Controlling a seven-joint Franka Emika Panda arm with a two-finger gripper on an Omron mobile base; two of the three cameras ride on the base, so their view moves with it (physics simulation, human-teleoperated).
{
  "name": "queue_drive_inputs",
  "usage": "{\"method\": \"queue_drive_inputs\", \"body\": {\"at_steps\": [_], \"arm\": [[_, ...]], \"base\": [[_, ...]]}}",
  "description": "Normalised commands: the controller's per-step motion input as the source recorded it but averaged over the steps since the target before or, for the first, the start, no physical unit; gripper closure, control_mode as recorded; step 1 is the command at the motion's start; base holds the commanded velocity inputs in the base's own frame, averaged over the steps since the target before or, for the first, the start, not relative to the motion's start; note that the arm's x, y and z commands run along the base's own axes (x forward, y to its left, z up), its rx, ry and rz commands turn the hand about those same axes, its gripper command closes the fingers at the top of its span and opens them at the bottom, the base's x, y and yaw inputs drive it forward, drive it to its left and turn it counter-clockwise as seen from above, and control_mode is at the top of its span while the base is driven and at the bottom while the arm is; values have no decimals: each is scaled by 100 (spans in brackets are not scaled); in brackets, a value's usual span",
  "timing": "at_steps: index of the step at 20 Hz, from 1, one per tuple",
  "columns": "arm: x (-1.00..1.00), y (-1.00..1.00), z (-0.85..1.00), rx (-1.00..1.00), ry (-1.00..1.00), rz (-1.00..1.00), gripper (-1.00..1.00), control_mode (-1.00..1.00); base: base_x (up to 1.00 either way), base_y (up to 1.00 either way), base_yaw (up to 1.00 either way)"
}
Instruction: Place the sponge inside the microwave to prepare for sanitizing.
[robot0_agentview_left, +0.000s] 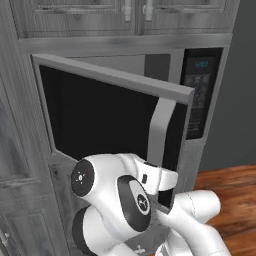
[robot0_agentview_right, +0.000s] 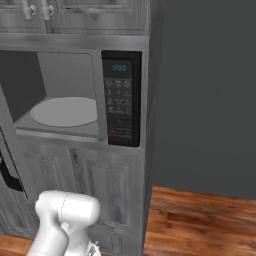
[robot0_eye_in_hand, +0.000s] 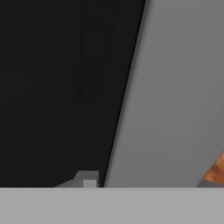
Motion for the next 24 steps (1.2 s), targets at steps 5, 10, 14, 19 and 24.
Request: {"method": "queue_drive_inputs", "body": {"at_steps": [5,10,14,19,24], "arm": [[0,94,-82,-2,-1,-14,100,-100],[0,100,-59,1,-1,-16,100,-100],[0,100,-58,2,-2,-16,-100,-100],[0,43,-19,0,0,-11,-100,-100],[0,1,0,0,0,-1,-100,-100]], "base": [[0,0,0],[0,0,0],[0,0,0],[0,0,0],[0,0,0]]}}
